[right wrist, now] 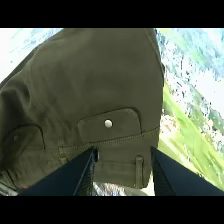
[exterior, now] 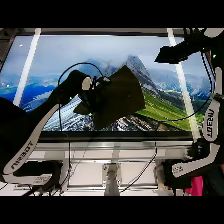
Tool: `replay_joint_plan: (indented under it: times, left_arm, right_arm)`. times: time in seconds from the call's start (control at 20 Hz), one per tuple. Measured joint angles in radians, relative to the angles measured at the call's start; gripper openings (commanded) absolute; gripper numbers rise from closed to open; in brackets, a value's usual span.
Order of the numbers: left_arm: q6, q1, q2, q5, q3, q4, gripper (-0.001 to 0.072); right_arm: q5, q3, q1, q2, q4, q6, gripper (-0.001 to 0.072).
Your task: Fold the clothes and pants, and hang the long-sleeved shirts on hangers.
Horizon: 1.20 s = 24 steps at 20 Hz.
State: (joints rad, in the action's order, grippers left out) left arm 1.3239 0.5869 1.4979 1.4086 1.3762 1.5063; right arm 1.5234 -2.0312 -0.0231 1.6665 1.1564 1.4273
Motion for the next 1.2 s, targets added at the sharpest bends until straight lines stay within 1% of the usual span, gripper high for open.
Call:
replay_joint_plan:
  times: [0.05, 0.1, 0.15, 0.2, 0.25, 0.4, 0.55, 0.7, 0.8, 0.85, 0.9, 0.95, 1.0, 1.05, 1.15, 1.2]
  left_arm:
    - [0.000, 0.005, -0.004, 0.009, -0.011, 0.016, 0.0309]
    - [0.003, 0.008, -0.014, 0.018, -0.018, 0.031, 0.0307]
    - [0.009, 0.010, -0.031, 0.028, -0.023, 0.048, 0.0276]
    - [0.018, 0.012, -0.053, 0.037, -0.027, 0.071, 0.0200]
    - [0.029, 0.013, -0.079, 0.045, -0.029, 0.094, 0.0023]
    - [0.045, 0.008, -0.166, 0.055, -0.034, 0.148, 0.0028]
    - [0.084, -0.029, -0.235, 0.050, -0.054, 0.169, 0.0027]
    - [0.122, -0.111, -0.312, -0.029, -0.163, 0.138, 0.0027]
    - [0.110, -0.180, -0.364, -0.092, -0.275, 0.054, 0.0027]
    - [0.078, -0.207, -0.381, -0.116, -0.325, -0.006, 0.0028]
    - [0.040, -0.228, -0.393, -0.136, -0.372, -0.076, 0.0054]
    - [0.005, -0.240, -0.396, -0.150, -0.405, -0.133, 0.0187]
    - [-0.022, -0.248, -0.395, -0.161, -0.432, -0.181, 0.0383]
    - [-0.041, -0.251, -0.392, -0.171, -0.449, -0.214, 0.0398]
    - [-0.063, -0.257, -0.387, -0.179, -0.472, -0.253, 0.0399]
    - [-0.069, -0.262, -0.387, -0.180, -0.480, -0.264, 0.0411]
  right_arm:
    - [-0.004, 0.001, 0.000, 0.000, 0.001, 0.001, 0.0376]
    - [-0.011, 0.001, -0.001, 0.001, 0.000, 0.001, 0.0333]
    - [-0.019, 0.003, -0.001, 0.000, 0.000, 0.001, 0.0210]
    - [-0.026, 0.008, -0.001, 0.000, 0.000, 0.001, 0.0055]
    - [-0.031, 0.018, -0.001, 0.001, 0.001, 0.002, 0.0020]
    - [-0.042, 0.055, -0.002, 0.008, 0.013, 0.002, 0.0017]
    - [-0.053, 0.141, -0.007, 0.015, -0.002, 0.000, 0.0015]
    - [-0.051, 0.293, -0.046, 0.017, -0.128, -0.050, 0.0016]
    - [-0.048, 0.410, -0.091, 0.018, -0.261, -0.095, 0.0019]
    - [-0.050, 0.458, -0.110, 0.018, -0.322, -0.111, 0.0021]
    - [-0.053, 0.499, -0.126, 0.018, -0.379, -0.124, 0.0065]
    - [-0.063, 0.529, -0.135, 0.018, -0.417, -0.132, 0.0224]
    - [-0.077, 0.550, -0.140, 0.018, -0.446, -0.138, 0.0389]
    - [-0.081, 0.566, -0.142, 0.018, -0.472, -0.141, 0.0422]
    - [-0.089, 0.586, -0.143, 0.018, -0.497, -0.138, 0.0422]
    - [-0.089, 0.592, -0.145, 0.018, -0.500, -0.136, 0.0422]
